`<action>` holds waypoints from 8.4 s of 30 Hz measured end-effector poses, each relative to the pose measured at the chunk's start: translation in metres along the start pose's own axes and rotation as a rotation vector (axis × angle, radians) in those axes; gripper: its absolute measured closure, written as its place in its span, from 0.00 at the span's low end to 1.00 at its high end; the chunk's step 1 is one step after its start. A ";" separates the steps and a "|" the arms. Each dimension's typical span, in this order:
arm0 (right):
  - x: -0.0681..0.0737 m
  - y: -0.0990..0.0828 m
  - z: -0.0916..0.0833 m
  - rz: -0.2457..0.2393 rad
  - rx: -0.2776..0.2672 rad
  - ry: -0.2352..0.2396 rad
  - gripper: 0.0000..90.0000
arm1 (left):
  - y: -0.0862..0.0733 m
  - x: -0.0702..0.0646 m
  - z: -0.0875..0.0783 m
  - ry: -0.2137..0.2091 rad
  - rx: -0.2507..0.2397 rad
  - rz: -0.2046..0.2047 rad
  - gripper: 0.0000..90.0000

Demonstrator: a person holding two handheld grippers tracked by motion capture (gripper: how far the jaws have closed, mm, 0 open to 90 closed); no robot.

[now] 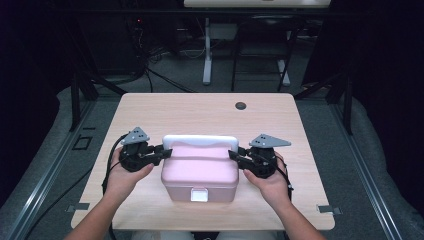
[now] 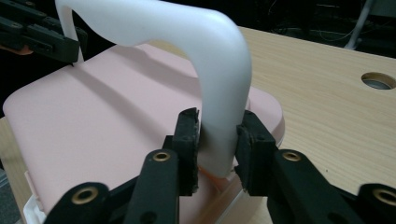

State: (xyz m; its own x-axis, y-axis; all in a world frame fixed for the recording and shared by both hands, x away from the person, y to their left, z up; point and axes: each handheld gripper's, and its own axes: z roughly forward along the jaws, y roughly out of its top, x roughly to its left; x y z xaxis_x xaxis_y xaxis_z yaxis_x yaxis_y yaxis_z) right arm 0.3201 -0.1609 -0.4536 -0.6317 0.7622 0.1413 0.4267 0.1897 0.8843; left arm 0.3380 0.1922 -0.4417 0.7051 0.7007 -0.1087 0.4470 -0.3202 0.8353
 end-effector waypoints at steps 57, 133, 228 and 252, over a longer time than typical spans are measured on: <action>-0.006 0.032 -0.006 0.050 -0.046 0.025 0.82 | -0.027 -0.020 -0.011 -0.128 0.012 0.032 1.00; 0.036 -0.049 0.002 -0.047 0.076 0.085 1.00 | 0.032 -0.001 -0.014 -0.087 -0.019 0.016 1.00; 0.028 -0.050 -0.001 -0.035 0.090 0.112 1.00 | 0.065 0.035 0.028 0.070 0.132 -0.022 0.97; 0.028 -0.050 -0.001 -0.041 0.086 0.113 1.00 | 0.046 0.056 0.032 0.081 0.224 -0.067 0.74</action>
State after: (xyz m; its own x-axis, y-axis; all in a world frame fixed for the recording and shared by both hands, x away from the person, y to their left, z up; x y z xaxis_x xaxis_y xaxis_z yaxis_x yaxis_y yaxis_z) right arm 0.2805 -0.1496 -0.4938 -0.7164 0.6794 0.1590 0.4498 0.2754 0.8496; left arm 0.4156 0.1960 -0.4264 0.6270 0.7714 -0.1086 0.6086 -0.3980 0.6865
